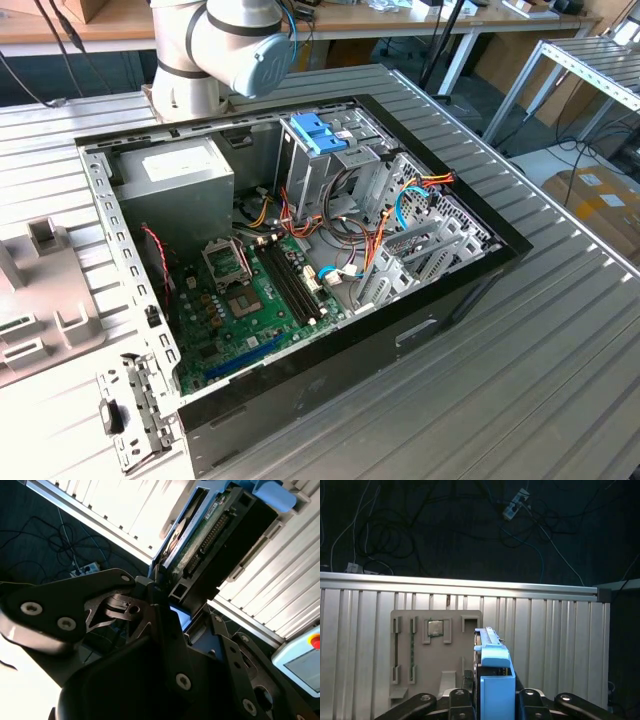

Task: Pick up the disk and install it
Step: 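Pick up the disk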

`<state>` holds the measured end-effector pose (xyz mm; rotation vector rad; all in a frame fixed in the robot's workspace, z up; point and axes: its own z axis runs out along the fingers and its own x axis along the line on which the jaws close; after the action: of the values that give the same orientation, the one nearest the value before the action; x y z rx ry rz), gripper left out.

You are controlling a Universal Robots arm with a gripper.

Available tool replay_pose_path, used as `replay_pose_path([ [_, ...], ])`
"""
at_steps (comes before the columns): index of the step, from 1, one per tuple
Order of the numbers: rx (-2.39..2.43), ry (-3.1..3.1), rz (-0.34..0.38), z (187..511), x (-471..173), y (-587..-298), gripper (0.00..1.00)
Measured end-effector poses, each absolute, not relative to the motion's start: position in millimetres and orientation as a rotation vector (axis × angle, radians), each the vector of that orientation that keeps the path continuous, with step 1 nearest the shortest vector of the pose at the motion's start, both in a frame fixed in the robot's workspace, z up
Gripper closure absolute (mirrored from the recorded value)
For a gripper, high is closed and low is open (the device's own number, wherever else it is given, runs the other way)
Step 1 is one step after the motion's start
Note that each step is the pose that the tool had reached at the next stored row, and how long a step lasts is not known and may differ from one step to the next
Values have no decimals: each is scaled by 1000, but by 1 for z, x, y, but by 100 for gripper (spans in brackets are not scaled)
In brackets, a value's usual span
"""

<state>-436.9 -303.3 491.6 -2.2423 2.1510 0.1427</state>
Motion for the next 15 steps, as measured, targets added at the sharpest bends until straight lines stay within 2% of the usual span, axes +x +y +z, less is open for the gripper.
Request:
replay_pose_path([
  [15, -2242, 2151, 143, 492, -436, -308, 63],
])
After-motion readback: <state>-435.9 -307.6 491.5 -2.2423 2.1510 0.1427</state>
